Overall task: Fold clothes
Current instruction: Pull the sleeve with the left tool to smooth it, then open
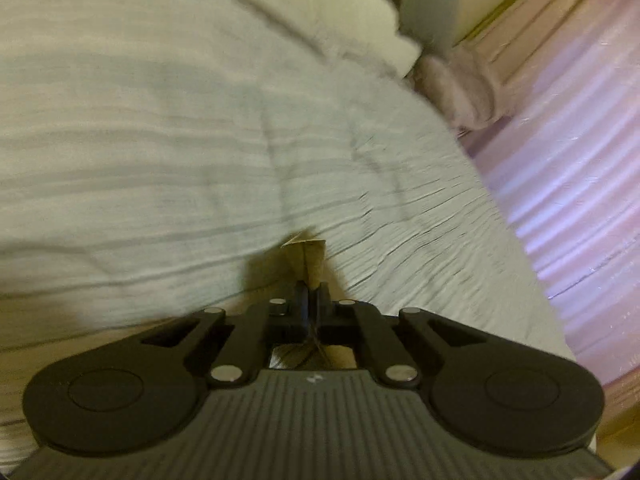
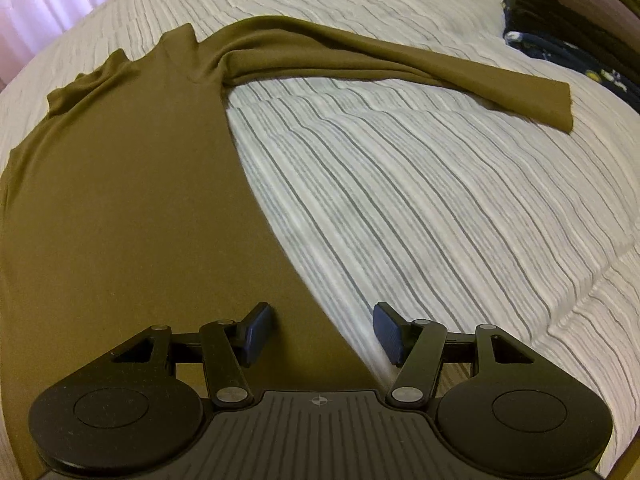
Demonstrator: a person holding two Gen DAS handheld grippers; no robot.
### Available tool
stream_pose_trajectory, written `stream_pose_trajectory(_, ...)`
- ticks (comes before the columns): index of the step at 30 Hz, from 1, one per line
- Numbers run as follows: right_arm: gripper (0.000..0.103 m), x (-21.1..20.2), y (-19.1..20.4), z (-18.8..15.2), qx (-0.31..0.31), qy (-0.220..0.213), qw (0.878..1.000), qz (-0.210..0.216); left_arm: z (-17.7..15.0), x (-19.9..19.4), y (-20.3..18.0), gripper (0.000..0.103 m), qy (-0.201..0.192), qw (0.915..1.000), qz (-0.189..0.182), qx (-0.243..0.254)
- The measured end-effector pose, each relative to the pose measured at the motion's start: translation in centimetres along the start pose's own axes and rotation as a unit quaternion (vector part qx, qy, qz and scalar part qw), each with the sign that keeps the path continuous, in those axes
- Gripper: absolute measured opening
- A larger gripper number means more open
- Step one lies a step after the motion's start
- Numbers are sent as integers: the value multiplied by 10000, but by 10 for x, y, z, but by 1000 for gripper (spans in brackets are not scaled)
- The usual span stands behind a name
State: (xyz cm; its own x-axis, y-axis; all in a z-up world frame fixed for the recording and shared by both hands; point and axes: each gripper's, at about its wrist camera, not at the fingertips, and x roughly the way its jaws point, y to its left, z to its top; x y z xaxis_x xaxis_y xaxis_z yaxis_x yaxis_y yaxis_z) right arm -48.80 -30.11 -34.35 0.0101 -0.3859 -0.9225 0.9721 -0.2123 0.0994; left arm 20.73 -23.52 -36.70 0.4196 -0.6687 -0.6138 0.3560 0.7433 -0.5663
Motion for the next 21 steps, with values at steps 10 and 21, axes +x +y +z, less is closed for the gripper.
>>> stream_pose_trajectory(10, 60, 0, -3, -6, -162, 12, 9997, 170, -40, 6, 16, 7, 266, 9909, 876, 986)
stream_pose_trajectory(21, 60, -19, -108, 7, -644, -772, 9909, -895, -115, -87, -52, 8, 1112, 9815, 594, 1442)
